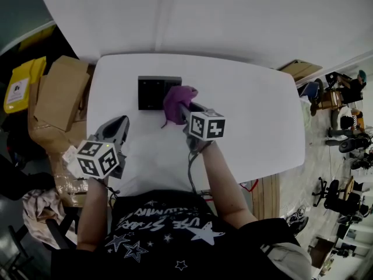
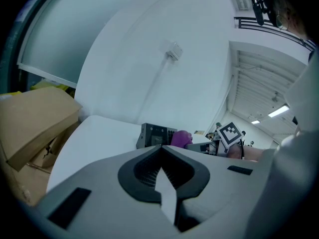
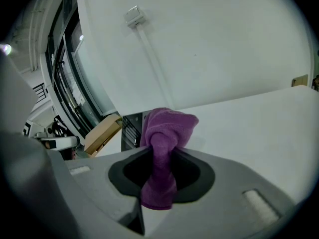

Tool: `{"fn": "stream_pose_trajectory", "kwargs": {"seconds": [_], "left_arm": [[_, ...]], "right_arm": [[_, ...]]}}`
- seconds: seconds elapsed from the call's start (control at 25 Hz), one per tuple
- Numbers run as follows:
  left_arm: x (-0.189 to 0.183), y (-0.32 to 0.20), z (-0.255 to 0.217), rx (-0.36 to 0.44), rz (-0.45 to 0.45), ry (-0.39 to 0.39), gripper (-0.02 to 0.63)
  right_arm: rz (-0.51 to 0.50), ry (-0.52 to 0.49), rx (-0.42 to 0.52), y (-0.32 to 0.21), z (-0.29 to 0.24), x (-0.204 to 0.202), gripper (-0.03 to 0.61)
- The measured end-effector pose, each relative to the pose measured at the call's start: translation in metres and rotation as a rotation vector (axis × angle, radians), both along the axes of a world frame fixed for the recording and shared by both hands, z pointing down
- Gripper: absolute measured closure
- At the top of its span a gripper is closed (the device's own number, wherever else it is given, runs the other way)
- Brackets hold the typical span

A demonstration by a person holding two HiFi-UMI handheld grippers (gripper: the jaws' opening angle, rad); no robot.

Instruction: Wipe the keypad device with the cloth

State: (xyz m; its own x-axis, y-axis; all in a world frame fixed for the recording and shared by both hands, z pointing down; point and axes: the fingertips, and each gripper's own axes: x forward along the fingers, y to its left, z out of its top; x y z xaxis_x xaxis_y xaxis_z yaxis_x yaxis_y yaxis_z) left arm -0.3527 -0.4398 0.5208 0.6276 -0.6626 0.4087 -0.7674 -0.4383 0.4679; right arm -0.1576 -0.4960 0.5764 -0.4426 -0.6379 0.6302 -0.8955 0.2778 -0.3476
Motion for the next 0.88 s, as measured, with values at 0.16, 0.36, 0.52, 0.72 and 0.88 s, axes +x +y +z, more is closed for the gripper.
{"fn": "stream_pose_trajectory", "kwargs": {"seconds": [0.16,0.36,0.52,0.72,0.88], "left_arm": [[0.000,0.008,-0.004,0.004,-0.004,-0.002,0.607],[0.000,0.018,-0.008,0.008,-0.015,0.001,0.607],[0.006,0.027,-0.012,0.014,-0.021,0.006,0.607],[0.020,0.042,-0.025,0.042,-0.032,0.013,0.607],[0.031,0.062,-0.030,0.051,-0.050,0.012,0.607]], "right_arm": [[-0.005,0.006,0.002,0.007,-0.003,0.002,0.479],[-0.018,0.014,0.011,0.018,-0.011,0.002,0.479],[-0.040,0.014,0.030,0.031,-0.022,0.002,0.479],[-0.070,0.014,0.062,0.050,-0.038,0.008,0.479],[-0.096,-0.002,0.085,0.067,-0.048,0.016,0.479]]}}
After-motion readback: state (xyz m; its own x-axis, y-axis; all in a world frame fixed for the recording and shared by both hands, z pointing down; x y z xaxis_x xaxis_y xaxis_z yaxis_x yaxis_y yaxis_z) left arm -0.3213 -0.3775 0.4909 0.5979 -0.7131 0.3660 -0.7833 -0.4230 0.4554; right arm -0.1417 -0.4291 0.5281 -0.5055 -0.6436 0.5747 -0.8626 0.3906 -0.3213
